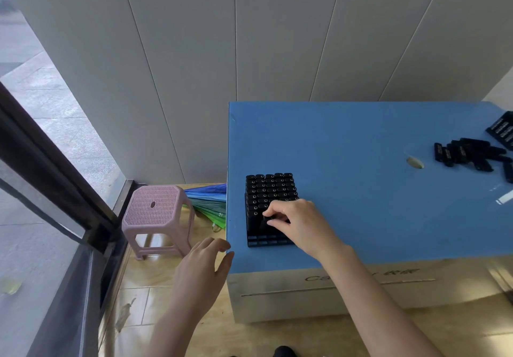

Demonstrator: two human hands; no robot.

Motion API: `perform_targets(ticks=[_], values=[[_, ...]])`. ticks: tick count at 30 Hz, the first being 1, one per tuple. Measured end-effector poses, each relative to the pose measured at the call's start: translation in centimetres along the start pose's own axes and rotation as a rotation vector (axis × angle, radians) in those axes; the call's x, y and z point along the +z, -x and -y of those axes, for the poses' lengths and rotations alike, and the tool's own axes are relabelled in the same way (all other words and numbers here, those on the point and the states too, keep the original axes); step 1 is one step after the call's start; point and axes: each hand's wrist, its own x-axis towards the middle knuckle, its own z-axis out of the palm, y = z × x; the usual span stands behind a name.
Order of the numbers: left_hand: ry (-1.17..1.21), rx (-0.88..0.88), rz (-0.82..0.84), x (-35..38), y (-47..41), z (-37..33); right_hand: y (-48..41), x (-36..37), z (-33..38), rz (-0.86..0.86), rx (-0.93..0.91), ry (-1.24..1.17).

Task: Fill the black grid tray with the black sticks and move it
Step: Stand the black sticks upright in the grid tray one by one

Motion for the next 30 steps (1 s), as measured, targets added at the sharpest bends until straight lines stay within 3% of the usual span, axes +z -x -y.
perform_targets(ticks=[10,13,19,30], values=[[-0.028,0.074,0.038,-1.1,-0.3,-0.3,1.5,2.9,0.8,-0.236,-0.063,0.178],[-0.016,0.097,0.030,-1.5,-0.8,-0.7,3.1,3.4,0.9,-0.182,0.003,0.188],[0.033,0.186,0.029,-0.8,-1.2,-3.7,7.3,1.2,0.2,-0.303,0.236,-0.014],[-0.061,0.404,0.167,6.9,-0.7,-18.2,17.4,-9.3,-8.3,-0.387,0.471,0.110]])
